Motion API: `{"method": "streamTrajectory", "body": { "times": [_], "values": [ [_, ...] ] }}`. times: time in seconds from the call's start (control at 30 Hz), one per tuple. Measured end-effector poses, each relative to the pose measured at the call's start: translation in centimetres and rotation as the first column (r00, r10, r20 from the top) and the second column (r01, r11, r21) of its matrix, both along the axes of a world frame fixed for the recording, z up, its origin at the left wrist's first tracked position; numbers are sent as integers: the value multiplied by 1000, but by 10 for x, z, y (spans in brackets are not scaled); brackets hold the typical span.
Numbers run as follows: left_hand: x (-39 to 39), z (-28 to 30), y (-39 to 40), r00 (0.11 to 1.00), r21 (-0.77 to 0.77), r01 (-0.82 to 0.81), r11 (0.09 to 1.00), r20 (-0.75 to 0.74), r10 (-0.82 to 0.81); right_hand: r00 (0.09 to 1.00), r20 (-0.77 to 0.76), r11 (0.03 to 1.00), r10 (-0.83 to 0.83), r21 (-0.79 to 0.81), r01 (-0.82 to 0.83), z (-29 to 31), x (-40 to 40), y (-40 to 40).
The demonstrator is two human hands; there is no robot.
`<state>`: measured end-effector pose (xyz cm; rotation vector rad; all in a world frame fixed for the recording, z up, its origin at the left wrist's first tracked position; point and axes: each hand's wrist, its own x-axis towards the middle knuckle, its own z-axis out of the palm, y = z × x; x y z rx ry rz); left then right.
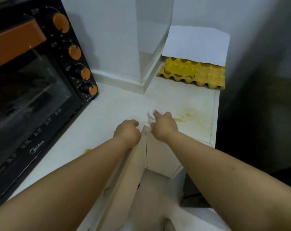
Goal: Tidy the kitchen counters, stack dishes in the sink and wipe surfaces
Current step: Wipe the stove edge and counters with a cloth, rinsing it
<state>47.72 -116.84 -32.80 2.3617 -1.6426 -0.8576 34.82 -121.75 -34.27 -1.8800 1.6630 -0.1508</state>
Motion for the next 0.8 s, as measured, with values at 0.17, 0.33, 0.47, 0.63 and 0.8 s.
{"method": "streamTrajectory", "body": {
  "times": [0.17,0.33,0.47,0.63,0.8],
  "values": [
    [1,4,-9,1000,20,-29,999,-2,29,944,-118,951,-308,-35,306,3,-59,5],
    [-2,5,-14,999,22,-50,998,-4,50,824,-186,844,-535,-67,533,5,-93,-8],
    [3,-1,-14,994,9,-85,996,-61,85,869,-69,869,-489,-121,479,9,-41,-29],
    [2,-1,-20,996,-8,-84,996,-34,83,979,98,983,-178,53,173,7,-1,0],
    [-4,10,-29,998,40,-59,997,39,57,794,-72,793,-604,41,607,4,-75,-7]
  ]
}}
